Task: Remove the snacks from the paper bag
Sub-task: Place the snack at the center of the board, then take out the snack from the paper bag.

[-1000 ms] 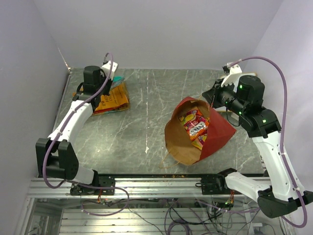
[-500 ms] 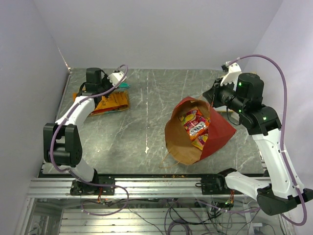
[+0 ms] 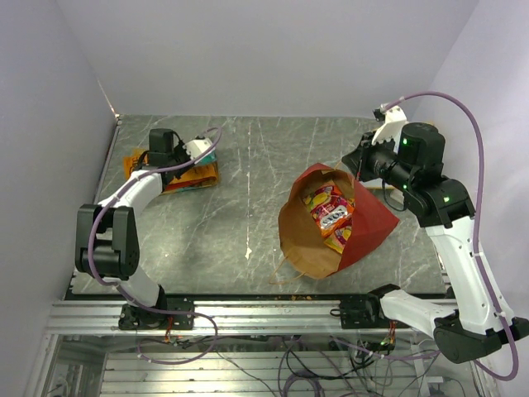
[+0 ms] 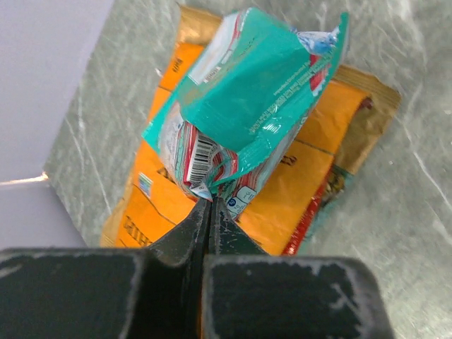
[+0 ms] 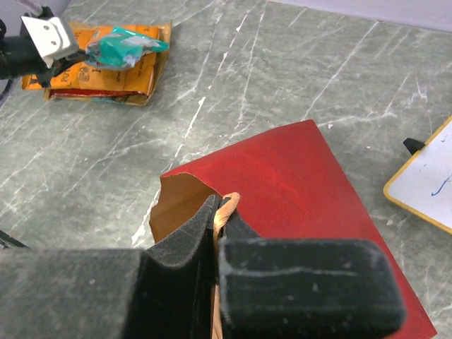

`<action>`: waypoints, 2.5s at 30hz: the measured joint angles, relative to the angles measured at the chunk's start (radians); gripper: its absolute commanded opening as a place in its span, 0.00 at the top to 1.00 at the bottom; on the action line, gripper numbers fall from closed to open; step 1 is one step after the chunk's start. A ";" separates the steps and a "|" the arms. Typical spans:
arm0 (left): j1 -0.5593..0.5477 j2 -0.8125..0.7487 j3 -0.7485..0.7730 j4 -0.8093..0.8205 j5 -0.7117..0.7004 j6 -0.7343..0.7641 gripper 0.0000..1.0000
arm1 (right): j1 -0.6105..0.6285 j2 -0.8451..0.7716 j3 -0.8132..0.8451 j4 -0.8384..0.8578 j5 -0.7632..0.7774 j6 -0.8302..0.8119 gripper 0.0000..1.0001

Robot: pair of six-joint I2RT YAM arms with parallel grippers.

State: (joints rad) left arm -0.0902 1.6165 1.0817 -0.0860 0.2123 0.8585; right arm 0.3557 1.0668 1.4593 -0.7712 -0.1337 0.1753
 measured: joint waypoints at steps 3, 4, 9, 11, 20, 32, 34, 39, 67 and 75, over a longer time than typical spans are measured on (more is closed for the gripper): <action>0.001 -0.011 -0.048 0.013 -0.025 -0.022 0.93 | 0.000 0.000 0.000 0.001 0.000 0.000 1.00; 0.003 -0.015 -0.062 0.020 -0.037 -0.038 0.93 | 0.000 0.000 0.000 0.001 0.000 0.000 1.00; 0.018 -0.018 -0.087 0.074 -0.128 -0.146 0.93 | 0.000 0.000 0.000 0.002 0.000 0.000 1.00; 0.021 -0.019 -0.087 0.101 -0.167 -0.180 0.93 | 0.000 0.000 0.000 0.002 0.000 0.000 1.00; 0.023 -0.019 -0.088 0.127 -0.228 -0.307 0.93 | 0.000 -0.012 -0.007 0.003 -0.001 0.001 1.00; -0.038 0.003 -0.084 0.096 -0.245 -0.434 0.93 | 0.000 -0.017 -0.014 0.005 -0.008 0.007 1.00; -0.044 0.009 -0.081 0.088 -0.246 -0.447 0.93 | 0.000 -0.018 -0.014 0.005 -0.008 0.007 1.00; -0.047 0.010 -0.081 0.070 -0.248 -0.456 0.82 | 0.000 -0.029 -0.020 0.006 -0.007 0.008 1.00; -0.585 -0.742 -0.426 0.142 -0.356 -1.314 0.28 | 0.000 -0.049 -0.047 0.034 -0.004 0.014 1.00; -1.129 -0.649 -0.403 0.204 -0.666 -1.385 0.32 | 0.000 -0.051 -0.054 0.049 -0.013 0.034 1.00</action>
State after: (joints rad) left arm -1.2190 0.9680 0.6788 0.1177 -0.4541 -0.5266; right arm 0.3557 1.0153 1.4055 -0.7223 -0.1467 0.2096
